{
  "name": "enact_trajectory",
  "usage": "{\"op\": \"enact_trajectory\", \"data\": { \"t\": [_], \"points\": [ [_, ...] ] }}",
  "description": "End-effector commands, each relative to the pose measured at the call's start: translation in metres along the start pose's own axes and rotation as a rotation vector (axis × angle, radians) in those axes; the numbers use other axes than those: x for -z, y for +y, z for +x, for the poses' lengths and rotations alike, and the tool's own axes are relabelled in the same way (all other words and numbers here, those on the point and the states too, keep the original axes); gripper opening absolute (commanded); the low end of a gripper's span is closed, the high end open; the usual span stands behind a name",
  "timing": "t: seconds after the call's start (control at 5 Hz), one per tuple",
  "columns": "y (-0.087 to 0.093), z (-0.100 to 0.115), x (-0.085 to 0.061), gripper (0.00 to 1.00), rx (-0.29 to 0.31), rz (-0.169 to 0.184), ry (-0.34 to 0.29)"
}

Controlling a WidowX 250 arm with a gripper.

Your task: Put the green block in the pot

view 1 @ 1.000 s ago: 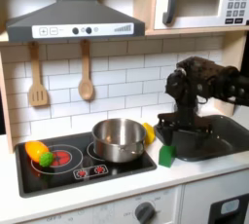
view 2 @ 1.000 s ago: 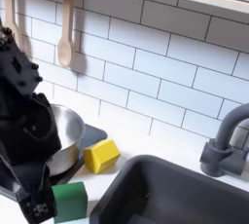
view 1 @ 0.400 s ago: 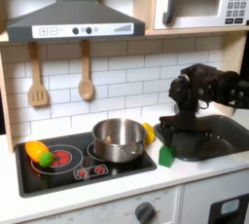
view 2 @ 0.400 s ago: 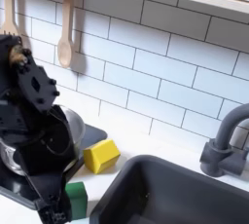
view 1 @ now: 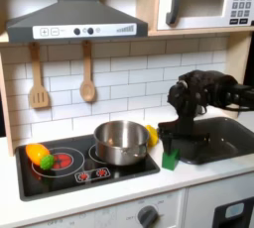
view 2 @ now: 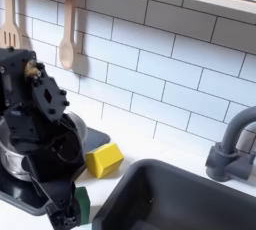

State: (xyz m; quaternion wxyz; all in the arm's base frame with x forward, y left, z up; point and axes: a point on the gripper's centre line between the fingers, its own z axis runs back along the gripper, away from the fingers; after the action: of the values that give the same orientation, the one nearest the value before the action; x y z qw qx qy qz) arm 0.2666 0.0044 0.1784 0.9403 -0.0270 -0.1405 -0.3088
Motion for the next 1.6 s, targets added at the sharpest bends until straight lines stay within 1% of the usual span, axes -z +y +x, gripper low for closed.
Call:
{"op": "enact_trajectory", "data": {
  "t": [0.0, 0.2, 0.4, 0.6, 0.8, 1.0, 1.2, 1.4],
  "points": [
    [0.009, 0.006, 0.010, 1.00, -0.019, -0.008, 0.019],
    [0.014, 0.008, 0.012, 1.00, -0.029, -0.006, 0.022],
    [0.014, 0.010, 0.016, 1.00, -0.021, -0.017, 0.029],
    [0.013, 0.009, 0.019, 1.00, -0.008, -0.021, 0.039],
    [0.011, 0.006, 0.026, 1.00, 0.008, -0.029, 0.057],
    [0.010, 0.007, 0.030, 1.00, 0.011, -0.031, 0.055],
    [0.005, 0.006, 0.037, 1.00, 0.023, -0.047, 0.069],
    [0.004, 0.008, 0.039, 1.00, 0.025, -0.050, 0.067]
  ]
}}
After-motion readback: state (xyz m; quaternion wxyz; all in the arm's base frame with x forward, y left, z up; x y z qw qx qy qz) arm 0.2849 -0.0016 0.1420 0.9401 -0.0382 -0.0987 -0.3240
